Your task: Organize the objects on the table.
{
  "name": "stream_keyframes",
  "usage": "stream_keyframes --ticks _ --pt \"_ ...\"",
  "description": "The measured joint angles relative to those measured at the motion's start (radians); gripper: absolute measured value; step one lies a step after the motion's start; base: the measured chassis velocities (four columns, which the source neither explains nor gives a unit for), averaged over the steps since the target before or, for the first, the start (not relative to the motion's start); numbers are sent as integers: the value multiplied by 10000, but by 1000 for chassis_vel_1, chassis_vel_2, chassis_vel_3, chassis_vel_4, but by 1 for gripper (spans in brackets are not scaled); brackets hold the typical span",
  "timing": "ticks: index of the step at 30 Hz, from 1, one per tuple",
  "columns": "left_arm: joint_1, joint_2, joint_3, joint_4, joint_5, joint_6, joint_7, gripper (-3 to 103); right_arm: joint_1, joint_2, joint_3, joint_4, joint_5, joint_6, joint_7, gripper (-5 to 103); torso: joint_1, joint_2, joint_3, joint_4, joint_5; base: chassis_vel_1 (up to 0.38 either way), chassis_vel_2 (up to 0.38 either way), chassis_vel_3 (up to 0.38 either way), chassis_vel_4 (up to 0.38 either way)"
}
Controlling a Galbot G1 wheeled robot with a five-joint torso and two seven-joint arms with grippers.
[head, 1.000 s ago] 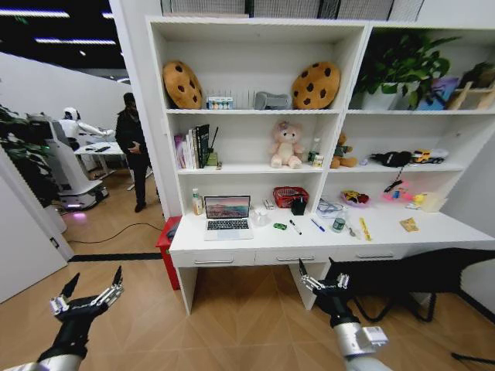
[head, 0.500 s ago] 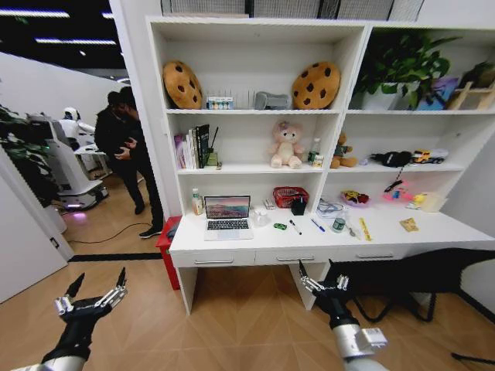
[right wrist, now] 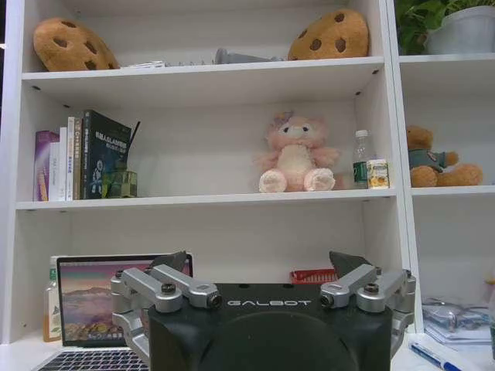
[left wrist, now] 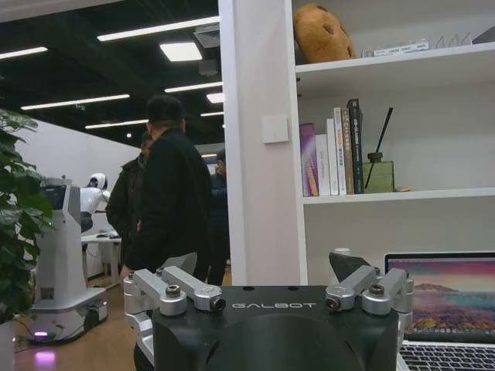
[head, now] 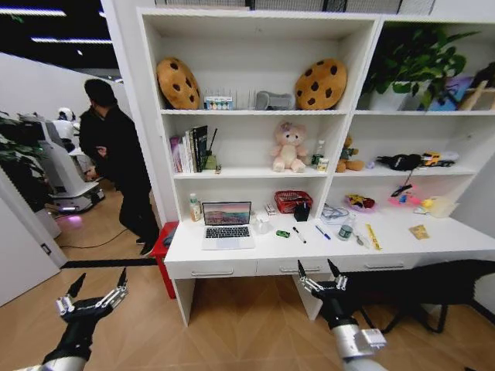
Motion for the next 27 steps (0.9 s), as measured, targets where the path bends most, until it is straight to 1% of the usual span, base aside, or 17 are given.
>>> stream_keyframes --ticks 3,6,8,10,11,13,14,15,16,18,20,21,22,23,25,26,27 --pt "-3 -4 2 9 0 -1 5 97 1 -1 -1 -23 1 33 -2 100 0 0 -1 -6 0 -268 247 269 -283" --pt "-4 -16 6 14 4 -1 9 97 2 0 -16 -29 2 56 -13 100 -1 0 0 -1 7 -290 283 282 -314" --pt "-4 -21 8 20 6 -1 10 97 3 0 -29 -31 0 74 -32 100 0 -2 1 0 3 -329 298 309 -312" --pt "-7 -20 10 28 8 -1 16 97 5 4 -49 -34 -8 120 -69 100 0 0 -1 -7 -6 -349 330 341 -364" --pt "-7 -23 10 37 9 -1 16 97 7 4 -60 -35 -12 131 -86 100 0 0 0 1 6 -368 375 363 -382" --pt "-8 -22 10 40 9 -3 17 97 6 4 -69 -35 -16 144 -94 100 1 -2 1 -1 12 -347 375 372 -378" --pt "-9 -24 10 56 10 -3 22 97 5 2 -80 -35 -29 191 -108 100 4 -3 1 3 2 -361 332 372 -358" --pt "-11 -25 10 64 11 -6 27 97 7 5 -88 -35 -76 283 -115 100 2 -1 -1 -7 -9 -361 375 382 -358" --pt "-11 -25 10 64 11 -6 27 97 7 5 -88 -35 -76 283 -115 100 2 -1 -1 -7 -9 -361 375 382 -358" --pt "-12 -30 11 78 14 -15 34 97 27 11 -110 -42 -139 460 -171 100 4 -3 1 -2 10 -358 358 360 -351" --pt "-15 -31 11 92 15 -15 34 97 31 11 -121 -36 -148 516 -212 100 11 -5 3 3 3 -310 300 305 -307" --pt "-23 -25 12 102 15 -16 34 97 3 -1 -130 26 -147 564 -315 100 12 -6 3 -6 -7 -284 300 275 -249" --pt "-23 -25 12 102 15 -16 34 97 3 -1 -130 26 -147 564 -315 100 12 -6 3 -6 -7 -284 300 275 -249" --pt "-24 -24 11 106 14 -16 34 97 -10 -18 -142 65 -137 600 -384 100 11 -6 2 3 3 -223 226 275 -103" --pt "-35 -15 -4 115 5 -30 34 97 -18 -36 -155 96 -108 650 -506 100 12 -6 3 1 9 -117 145 128 -103" --pt "-54 11 -51 138 -33 -39 13 97 -21 -48 -161 94 -79 692 -632 100 13 -7 3 -4 -3 -117 49 15 -9" --pt "-62 46 -104 140 -68 -44 -10 97 -23 -49 -160 64 -78 717 -683 100 9 -6 1 -5 -1 -67 49 -22 -34"
